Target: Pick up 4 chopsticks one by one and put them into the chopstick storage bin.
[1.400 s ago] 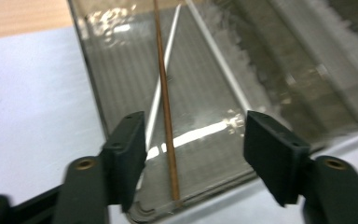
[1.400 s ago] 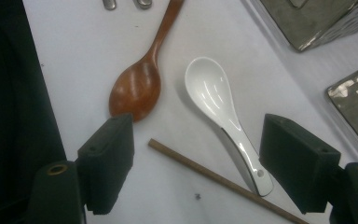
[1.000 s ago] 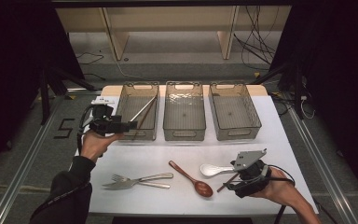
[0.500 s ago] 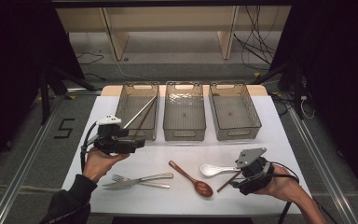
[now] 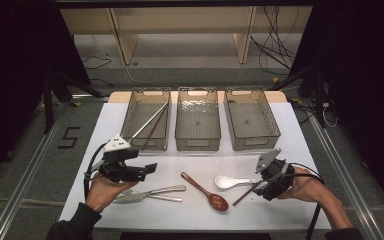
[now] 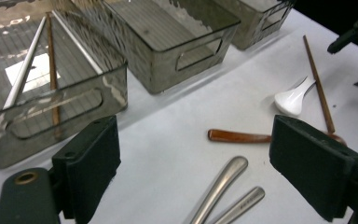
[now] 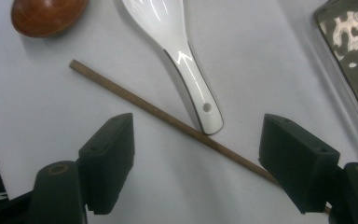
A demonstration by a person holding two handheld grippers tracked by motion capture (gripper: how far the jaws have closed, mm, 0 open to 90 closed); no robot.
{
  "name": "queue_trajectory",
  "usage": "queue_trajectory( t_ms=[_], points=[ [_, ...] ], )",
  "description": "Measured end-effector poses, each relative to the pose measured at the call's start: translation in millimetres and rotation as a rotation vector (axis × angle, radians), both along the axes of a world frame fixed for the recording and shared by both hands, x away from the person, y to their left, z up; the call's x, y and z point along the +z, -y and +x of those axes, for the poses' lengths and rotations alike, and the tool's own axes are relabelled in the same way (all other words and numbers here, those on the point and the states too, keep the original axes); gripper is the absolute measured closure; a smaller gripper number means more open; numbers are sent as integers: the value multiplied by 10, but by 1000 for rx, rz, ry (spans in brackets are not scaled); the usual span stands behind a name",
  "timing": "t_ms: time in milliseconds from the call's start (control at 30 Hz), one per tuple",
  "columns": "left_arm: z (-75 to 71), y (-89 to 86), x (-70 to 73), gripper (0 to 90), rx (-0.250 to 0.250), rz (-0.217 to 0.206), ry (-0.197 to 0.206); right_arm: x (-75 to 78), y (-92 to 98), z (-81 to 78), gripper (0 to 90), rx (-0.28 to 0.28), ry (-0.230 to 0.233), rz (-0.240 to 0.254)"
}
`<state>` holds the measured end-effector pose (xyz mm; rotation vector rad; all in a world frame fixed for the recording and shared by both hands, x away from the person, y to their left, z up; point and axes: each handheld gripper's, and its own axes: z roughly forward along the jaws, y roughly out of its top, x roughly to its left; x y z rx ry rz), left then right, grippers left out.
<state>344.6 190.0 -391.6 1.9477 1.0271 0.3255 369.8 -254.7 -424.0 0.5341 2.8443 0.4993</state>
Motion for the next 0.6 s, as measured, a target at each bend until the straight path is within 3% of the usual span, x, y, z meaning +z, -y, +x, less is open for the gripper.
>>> queue_trajectory(
  t_ms=[233, 600],
  points=[
    [-103, -64, -8, 152, 39, -13, 10, -58, 51, 113, 275, 1, -25, -34],
    [-196, -129, -40, 149, 65, 10, 10, -118, 75, 204, 278, 4, -53, -70]
  ],
)
